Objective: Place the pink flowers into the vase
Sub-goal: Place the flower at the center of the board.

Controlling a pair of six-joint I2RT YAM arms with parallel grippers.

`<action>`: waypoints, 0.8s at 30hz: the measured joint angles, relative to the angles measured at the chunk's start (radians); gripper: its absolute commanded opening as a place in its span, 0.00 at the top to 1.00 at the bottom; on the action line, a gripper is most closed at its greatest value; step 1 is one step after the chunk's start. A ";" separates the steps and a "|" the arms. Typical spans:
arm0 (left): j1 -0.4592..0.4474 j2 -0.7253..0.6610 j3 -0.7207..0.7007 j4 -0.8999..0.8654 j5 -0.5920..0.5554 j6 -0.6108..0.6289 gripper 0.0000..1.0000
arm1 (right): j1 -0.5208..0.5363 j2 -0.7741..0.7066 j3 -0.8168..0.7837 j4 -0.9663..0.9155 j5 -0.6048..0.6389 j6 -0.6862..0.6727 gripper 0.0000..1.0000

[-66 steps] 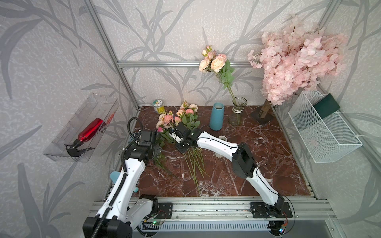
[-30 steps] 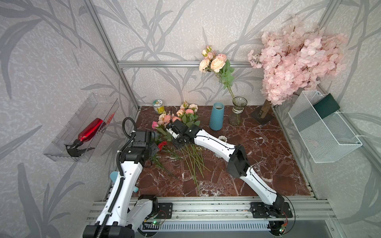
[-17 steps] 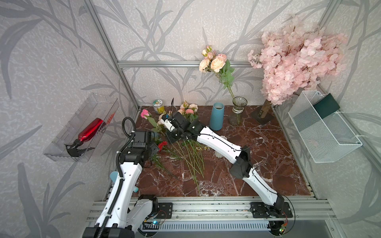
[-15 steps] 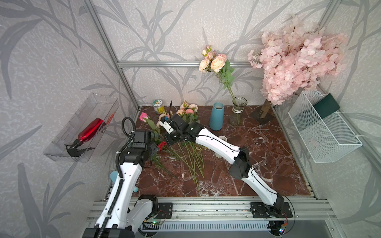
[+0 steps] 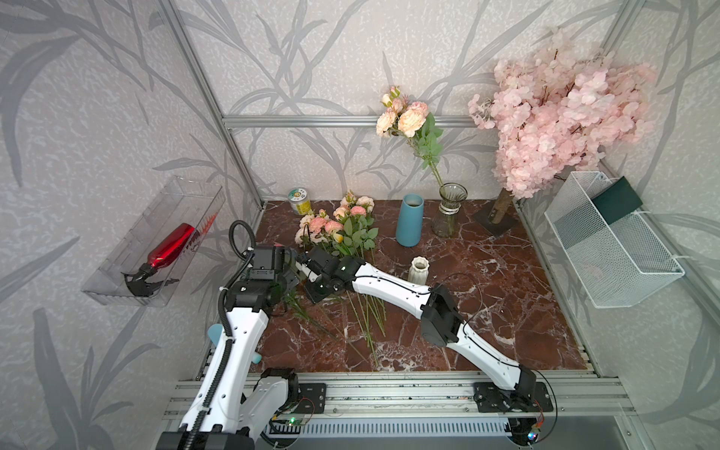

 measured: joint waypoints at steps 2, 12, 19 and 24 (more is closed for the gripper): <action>0.000 0.000 0.000 0.004 0.003 0.000 0.31 | 0.006 -0.003 -0.001 -0.010 0.047 -0.017 0.66; 0.000 0.002 0.004 0.002 0.016 0.000 0.30 | 0.005 -0.232 -0.190 0.040 0.261 -0.151 0.58; 0.000 0.003 0.058 -0.011 0.019 0.002 0.30 | -0.063 -0.314 -0.088 0.037 0.357 -0.207 0.66; 0.001 0.002 0.086 -0.016 0.019 0.007 0.30 | -0.193 -0.267 0.014 -0.037 0.373 -0.203 0.73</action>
